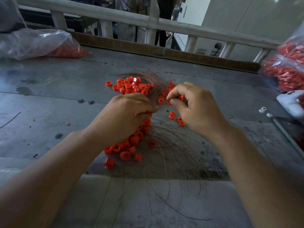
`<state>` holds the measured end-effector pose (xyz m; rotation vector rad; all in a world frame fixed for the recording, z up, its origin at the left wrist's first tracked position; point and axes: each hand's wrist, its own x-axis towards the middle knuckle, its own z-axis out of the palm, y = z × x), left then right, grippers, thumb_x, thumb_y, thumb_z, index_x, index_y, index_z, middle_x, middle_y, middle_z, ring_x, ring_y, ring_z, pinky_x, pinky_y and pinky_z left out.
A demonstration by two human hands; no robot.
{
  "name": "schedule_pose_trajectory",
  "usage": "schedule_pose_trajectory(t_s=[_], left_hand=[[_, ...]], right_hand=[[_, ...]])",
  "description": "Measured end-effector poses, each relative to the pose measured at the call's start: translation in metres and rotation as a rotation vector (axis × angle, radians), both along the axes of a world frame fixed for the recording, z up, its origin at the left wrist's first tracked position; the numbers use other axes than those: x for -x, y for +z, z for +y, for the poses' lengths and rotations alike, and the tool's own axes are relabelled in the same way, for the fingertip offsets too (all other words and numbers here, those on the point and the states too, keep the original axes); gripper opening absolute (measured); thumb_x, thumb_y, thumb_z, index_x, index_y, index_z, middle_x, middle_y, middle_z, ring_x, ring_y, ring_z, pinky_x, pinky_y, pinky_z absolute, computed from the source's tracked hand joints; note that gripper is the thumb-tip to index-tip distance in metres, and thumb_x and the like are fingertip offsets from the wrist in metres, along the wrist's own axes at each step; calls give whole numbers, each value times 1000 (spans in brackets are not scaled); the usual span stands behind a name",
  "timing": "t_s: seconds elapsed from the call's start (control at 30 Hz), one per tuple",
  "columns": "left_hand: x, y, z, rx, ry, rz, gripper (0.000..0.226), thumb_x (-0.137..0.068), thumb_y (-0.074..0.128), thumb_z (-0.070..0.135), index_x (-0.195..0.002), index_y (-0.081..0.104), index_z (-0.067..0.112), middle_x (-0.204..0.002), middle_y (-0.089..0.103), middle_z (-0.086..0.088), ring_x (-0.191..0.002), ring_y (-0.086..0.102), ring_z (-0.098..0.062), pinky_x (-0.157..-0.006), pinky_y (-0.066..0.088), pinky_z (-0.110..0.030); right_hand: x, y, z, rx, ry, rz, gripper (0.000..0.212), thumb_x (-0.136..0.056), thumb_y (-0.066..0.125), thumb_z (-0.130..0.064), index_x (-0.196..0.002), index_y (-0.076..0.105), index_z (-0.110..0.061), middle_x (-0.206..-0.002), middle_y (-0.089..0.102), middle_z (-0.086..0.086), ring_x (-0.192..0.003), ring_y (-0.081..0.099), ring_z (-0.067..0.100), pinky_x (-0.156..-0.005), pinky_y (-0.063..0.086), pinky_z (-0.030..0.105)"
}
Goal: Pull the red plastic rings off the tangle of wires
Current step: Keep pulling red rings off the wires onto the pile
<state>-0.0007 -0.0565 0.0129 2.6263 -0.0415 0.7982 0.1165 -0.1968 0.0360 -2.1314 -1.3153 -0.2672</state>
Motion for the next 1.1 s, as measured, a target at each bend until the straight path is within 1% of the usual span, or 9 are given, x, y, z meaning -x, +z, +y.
schedule_pose_trajectory(t_s=[0.1, 0.33, 0.53, 0.63, 0.77, 0.87, 0.97, 1.03, 1.1], left_hand=[[0, 1, -2, -11, -5, 2, 19, -74, 64, 2, -90, 73, 5, -92, 69, -7, -94, 51, -7, -84, 29, 4], [1, 2, -4, -42, -27, 34, 22, -75, 58, 5, -90, 74, 5, -95, 70, -7, -99, 49, -8, -85, 30, 2], [1, 2, -1, -58, -28, 17, 20, -74, 61, 1, -89, 73, 4, -92, 70, -8, -97, 49, -8, -86, 28, 3], [2, 1, -1, -24, -40, 2, 18, -75, 63, 2, -90, 73, 5, -93, 69, -6, -92, 49, 1, -86, 31, 1], [0, 2, 1, 153, 37, -48, 17, -77, 71, 6, -90, 73, 17, -100, 58, 12, -80, 53, 11, -82, 36, 1], [-3, 2, 7, 279, 166, -41, 17, -70, 74, 22, -80, 65, 32, -103, 54, 20, -91, 50, 9, -82, 33, -4], [-6, 0, 15, 496, 270, -48, 19, -65, 76, 28, -70, 60, 36, -102, 58, 20, -95, 51, 7, -79, 29, -2], [-6, 1, 21, 665, 323, -112, 20, -62, 78, 29, -68, 60, 35, -93, 60, 24, -84, 51, 20, -69, 33, 5], [-5, 2, 25, 784, 353, -186, 21, -56, 78, 32, -68, 60, 32, -80, 62, 21, -68, 53, 22, -61, 36, 5]], right_hand=[[1, -1, 0, 4, 3, 2, 8, -81, 67, -20, -79, 60, -17, -73, 47, -17, -66, 45, -3, -62, 35, 11], [6, -4, 4, -20, 141, -10, 3, -81, 66, -7, -83, 67, -7, -82, 63, 3, -72, 58, 14, -68, 51, 35], [5, -3, 2, 54, 182, 0, 3, -82, 63, -5, -80, 65, -8, -80, 55, -3, -68, 49, 3, -65, 45, 22], [6, -4, 3, 48, 145, 6, 3, -81, 65, -8, -79, 63, -8, -77, 51, -7, -67, 46, 0, -64, 42, 19], [-1, 2, -2, -67, 18, -26, 9, -82, 65, -10, -76, 60, -15, -71, 46, -15, -68, 47, 7, -65, 42, 24], [-4, 6, -5, -133, -17, -7, 17, -82, 64, -10, -74, 54, -21, -71, 46, -16, -67, 46, 3, -66, 45, 26], [0, 4, -4, -86, -10, -11, 13, -83, 63, -12, -75, 56, -19, -72, 47, -16, -72, 50, 11, -70, 48, 35], [2, 4, -3, -76, -4, -13, 12, -83, 63, -12, -75, 56, -19, -73, 47, -16, -74, 51, 14, -71, 49, 39], [3, 5, -3, -81, -2, -12, 16, -83, 63, -13, -75, 53, -22, -73, 48, -15, -74, 51, 13, -70, 49, 39]])
